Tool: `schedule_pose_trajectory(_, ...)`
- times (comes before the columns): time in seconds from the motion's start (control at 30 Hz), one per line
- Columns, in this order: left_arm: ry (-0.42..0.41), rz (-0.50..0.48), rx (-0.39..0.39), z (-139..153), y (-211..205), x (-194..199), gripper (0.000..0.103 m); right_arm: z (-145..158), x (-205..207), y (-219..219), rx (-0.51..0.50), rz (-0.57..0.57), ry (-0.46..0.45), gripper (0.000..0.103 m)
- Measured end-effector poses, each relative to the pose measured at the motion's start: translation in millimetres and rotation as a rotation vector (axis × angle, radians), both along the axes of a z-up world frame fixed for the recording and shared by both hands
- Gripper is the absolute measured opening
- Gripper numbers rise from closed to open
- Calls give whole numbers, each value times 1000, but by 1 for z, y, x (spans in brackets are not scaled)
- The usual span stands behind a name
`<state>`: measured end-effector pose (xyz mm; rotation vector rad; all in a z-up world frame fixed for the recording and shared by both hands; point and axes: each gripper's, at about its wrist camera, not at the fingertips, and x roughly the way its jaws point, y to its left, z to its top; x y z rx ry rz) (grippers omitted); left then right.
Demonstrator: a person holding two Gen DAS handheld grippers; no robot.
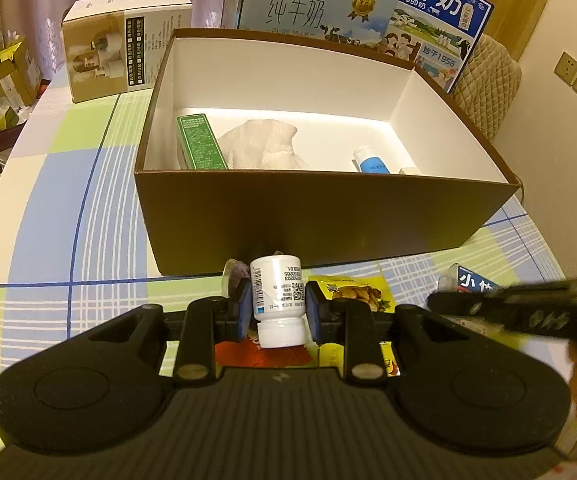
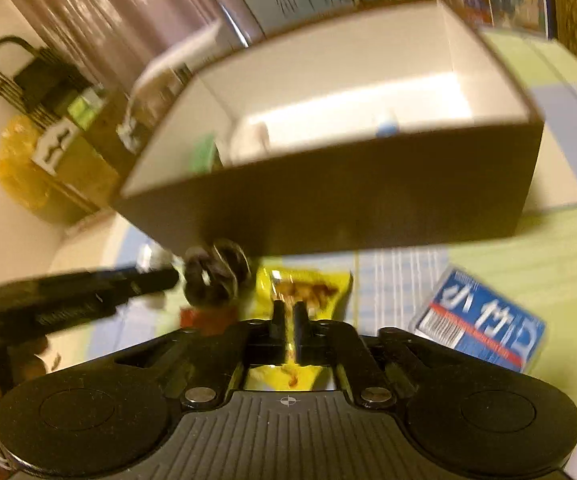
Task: Organize objects
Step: 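Close the right gripper on the yellow snack bag while the left holds the pill bottle, then carry the pill bottle and snack bag into the brown box and open both grippers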
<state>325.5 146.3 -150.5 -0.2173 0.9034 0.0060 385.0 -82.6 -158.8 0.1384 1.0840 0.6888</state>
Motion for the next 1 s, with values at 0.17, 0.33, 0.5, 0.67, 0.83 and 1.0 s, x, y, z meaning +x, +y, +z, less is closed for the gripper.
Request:
schedule_pose_trajectory(0.17,2,10,-5,-2,6,0,23,-14,-6,22,-38,-16,-15,68)
schedule_pose_trajectory(0.33,1,23,-11,-4,11,-1,23,-32,-1,42,-107,-43,-31,68)
schedule_pose_trajectory(0.5,4,34,-6,-6,14,-1,23,-48,1,54,-178,-87,-45,68)
schedule_pose_trajectory(0.67,13,32,-5,-9,14,0,23,-52,-2,67,-230,-99,-106,68)
schedule_pose_trajectory(0.83,16,29,-5,-10,14,1,23,-52,-8,74,-296,-32,-154,56)
schedule_pose_trajectory(1.0,17,26,-2,-10,13,1,23,-47,-9,68,-295,17,-154,51)
